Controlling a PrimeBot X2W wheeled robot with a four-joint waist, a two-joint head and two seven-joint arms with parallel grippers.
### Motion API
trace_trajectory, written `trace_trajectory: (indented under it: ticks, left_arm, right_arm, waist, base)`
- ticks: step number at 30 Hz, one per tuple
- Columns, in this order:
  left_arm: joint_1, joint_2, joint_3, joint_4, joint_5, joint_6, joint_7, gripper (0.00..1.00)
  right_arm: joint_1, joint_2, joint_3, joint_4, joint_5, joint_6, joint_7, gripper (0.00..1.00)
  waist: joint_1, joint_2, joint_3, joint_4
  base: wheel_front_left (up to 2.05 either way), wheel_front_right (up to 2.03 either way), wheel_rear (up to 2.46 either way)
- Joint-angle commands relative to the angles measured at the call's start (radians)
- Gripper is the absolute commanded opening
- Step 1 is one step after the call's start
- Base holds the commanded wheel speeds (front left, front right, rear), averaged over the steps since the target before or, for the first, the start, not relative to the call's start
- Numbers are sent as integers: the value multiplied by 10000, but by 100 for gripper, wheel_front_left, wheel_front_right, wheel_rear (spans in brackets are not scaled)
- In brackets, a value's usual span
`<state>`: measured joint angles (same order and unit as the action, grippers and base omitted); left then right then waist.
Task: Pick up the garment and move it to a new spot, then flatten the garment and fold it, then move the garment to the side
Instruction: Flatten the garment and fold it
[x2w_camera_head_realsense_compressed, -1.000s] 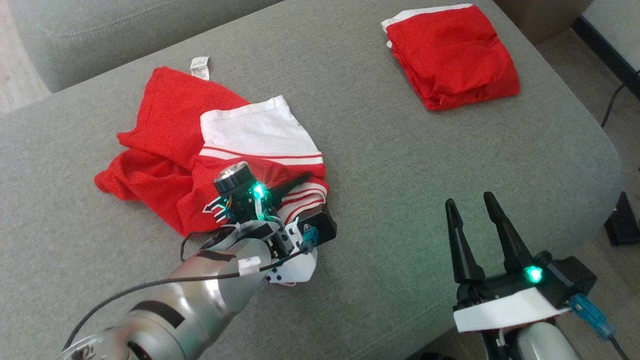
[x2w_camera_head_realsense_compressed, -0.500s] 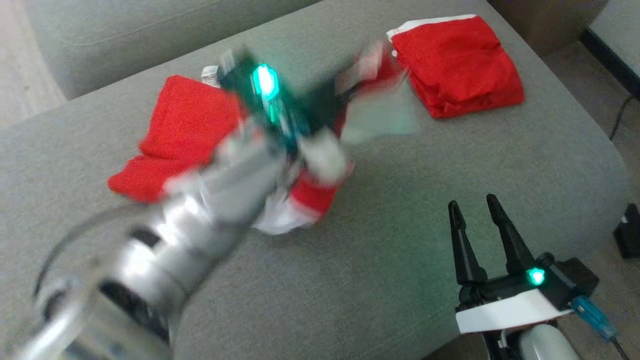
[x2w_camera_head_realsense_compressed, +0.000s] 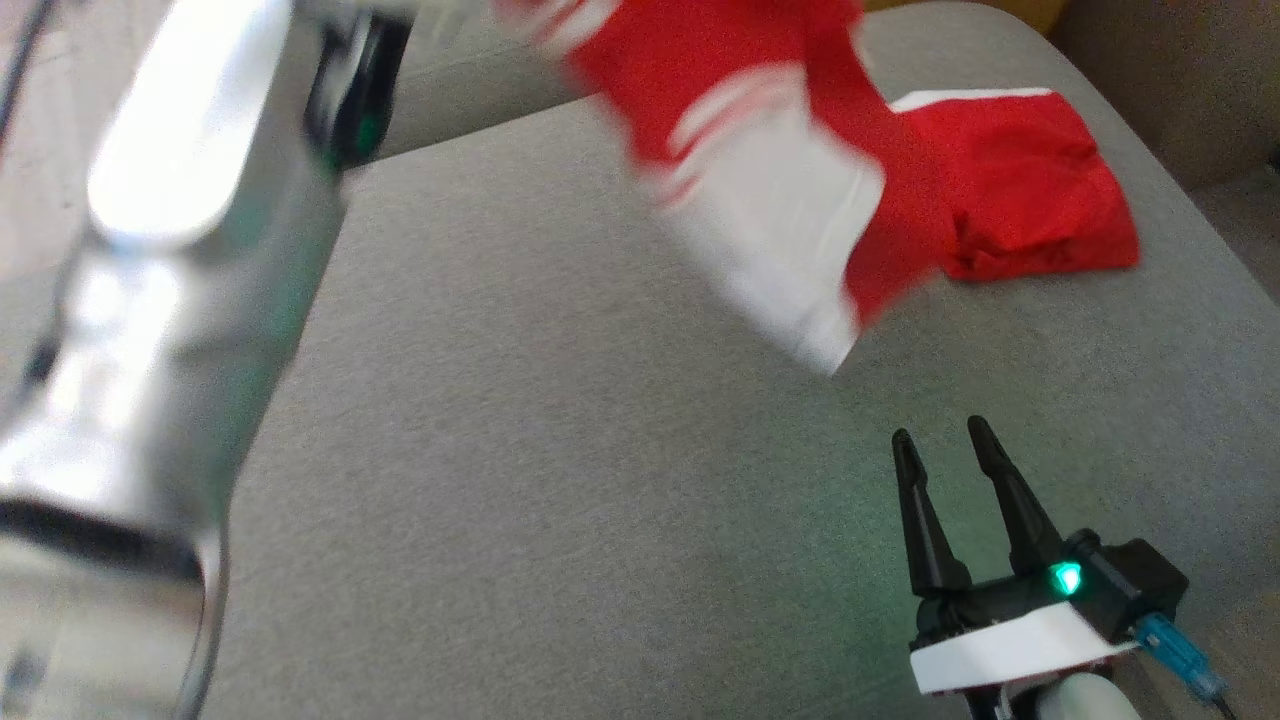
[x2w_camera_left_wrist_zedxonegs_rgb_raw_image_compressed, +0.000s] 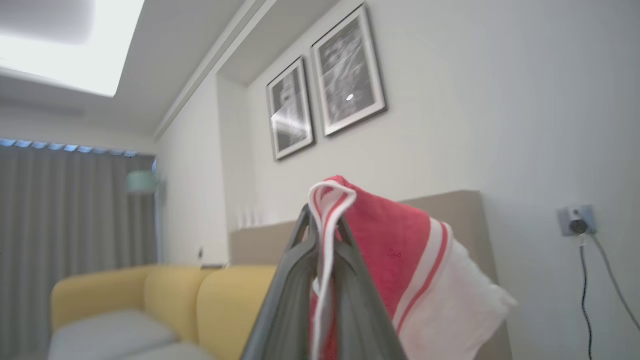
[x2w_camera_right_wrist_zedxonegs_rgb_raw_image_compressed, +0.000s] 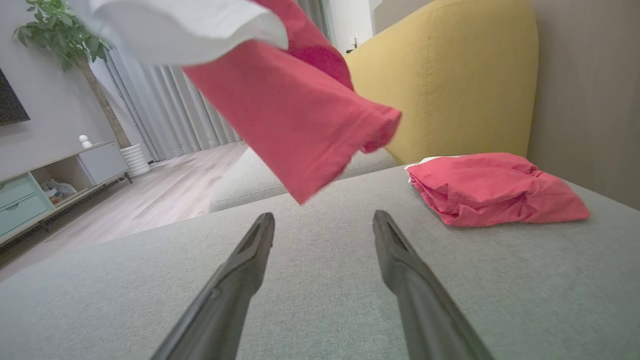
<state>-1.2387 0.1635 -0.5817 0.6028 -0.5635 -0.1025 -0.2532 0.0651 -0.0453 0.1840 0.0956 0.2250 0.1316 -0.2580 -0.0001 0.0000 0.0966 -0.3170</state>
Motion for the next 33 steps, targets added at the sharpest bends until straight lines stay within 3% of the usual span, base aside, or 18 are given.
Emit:
trace_trajectory:
  ticks: [1,7,9,10,11,12,13,16,20,23,29,33]
  left_arm:
    - [1013,693,416,154,-365,100,165,0]
    - [4666,1269,503,1243,-1380,-2,366,0]
    - [5293,1390,558,1574,-1408,-4,177,41]
    - [5494,1396,673,1727,-1468,46,100,50]
    - [5494,1396,673,1727,-1468,46,100,50]
    - [5628,1381,823,1852,-1529,128,37,95]
    - [5705,1383,947,1899,-1520,178,-14,100]
    - [5845,1497,1468,1535,-1191,477,-74,100]
    - [6691,1704,2391,-745,654,1509,-81,100]
    - [7876,1458,2846,-2618,1900,2046,-83,100]
    - [10016,880,2388,-4747,3744,2183,-84,100]
    - [10768,582,1236,-5109,4506,1485,-84,100]
  right_arm:
    - [-133,-49,210,-296,-127,-9,-38,100]
    - [-73,-49,99,-309,-343,-9,-38,100]
    - [-134,-49,159,-293,-473,-9,-38,100]
    - [-174,-49,169,-289,-522,-9,-38,100]
    - [-174,-49,169,-289,-522,-9,-38,100]
    - [-206,-49,170,-287,-572,-9,-38,100]
    - [-231,-49,163,-288,-614,-9,-38,100]
    - [-254,-49,141,-282,-700,-9,-38,100]
    - [-199,-49,45,-293,-728,-9,-38,100]
    - [-110,-49,9,-245,-701,-9,-38,100]
    - [-38,-49,35,-159,-641,-9,-38,100]
    - [-3,-49,-35,-167,-616,-9,-38,100]
  waist:
    - [1,0,-186,330]
    - [1,0,21,970]
    - [1,0,180,1125]
    - [1,0,258,1196]
    - [1,0,258,1196]
    - [1,0,324,1267]
    - [1,0,383,1327]
    - [1,0,473,1466]
    - [1,0,483,1624]
    - [1,0,371,1707]
    - [1,0,156,1775]
    - [1,0,111,1814]
  base:
    - [0,0,0]
    - [0,0,0]
    - [0,0,0]
    - [0,0,0]
    - [0,0,0]
    - [0,0,0]
    - [0,0,0]
    - [0,0,0]
    - [0,0,0]
    - [0,0,0]
    - [0,0,0]
    - [0,0,0]
